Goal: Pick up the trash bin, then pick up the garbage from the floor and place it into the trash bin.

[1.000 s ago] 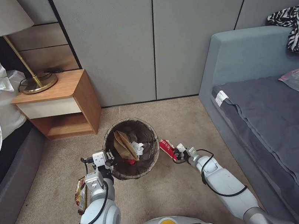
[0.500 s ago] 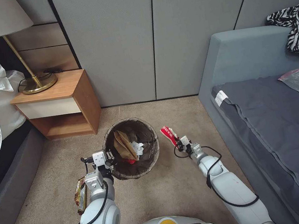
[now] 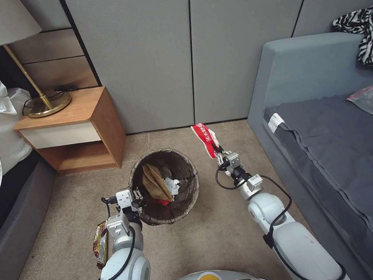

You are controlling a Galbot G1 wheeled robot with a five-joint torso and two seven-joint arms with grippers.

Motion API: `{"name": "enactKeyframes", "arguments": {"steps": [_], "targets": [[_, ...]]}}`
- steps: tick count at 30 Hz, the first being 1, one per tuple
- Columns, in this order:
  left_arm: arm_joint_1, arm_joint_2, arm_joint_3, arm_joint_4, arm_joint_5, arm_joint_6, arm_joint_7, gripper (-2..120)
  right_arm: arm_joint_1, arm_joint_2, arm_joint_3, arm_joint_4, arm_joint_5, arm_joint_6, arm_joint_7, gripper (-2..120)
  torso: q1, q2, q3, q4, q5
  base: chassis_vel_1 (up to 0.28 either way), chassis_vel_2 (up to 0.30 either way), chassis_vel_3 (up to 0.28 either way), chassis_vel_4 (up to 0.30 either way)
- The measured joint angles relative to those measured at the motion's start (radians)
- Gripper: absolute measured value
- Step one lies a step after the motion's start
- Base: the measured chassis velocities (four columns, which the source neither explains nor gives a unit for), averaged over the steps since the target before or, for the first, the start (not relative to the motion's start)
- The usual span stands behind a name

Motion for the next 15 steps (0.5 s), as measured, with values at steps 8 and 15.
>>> {"name": "enactKeyframes", "arguments": {"steps": [8, 15], "targets": [[0.0, 0.0, 0.001, -0.002, -0.008, 0.002, 0.0, 2, -0.044, -0.002, -0.069, 0.14, -0.002, 0.028, -0.092, 0, 0.0, 0.0, 0.0, -0.0001, 0.0, 0.0, 0.0, 0.0, 0.0], [0.001, -0.001, 0.003, -0.006, -0.013, 0.004, 0.0, 2, -0.037, -0.009, -0.153, 0.151, -0.034, 0.022, -0.1, 0, 0.0, 0.0, 0.0, -0.0001, 0.0, 0.0, 0.0, 0.0, 0.0]]}}
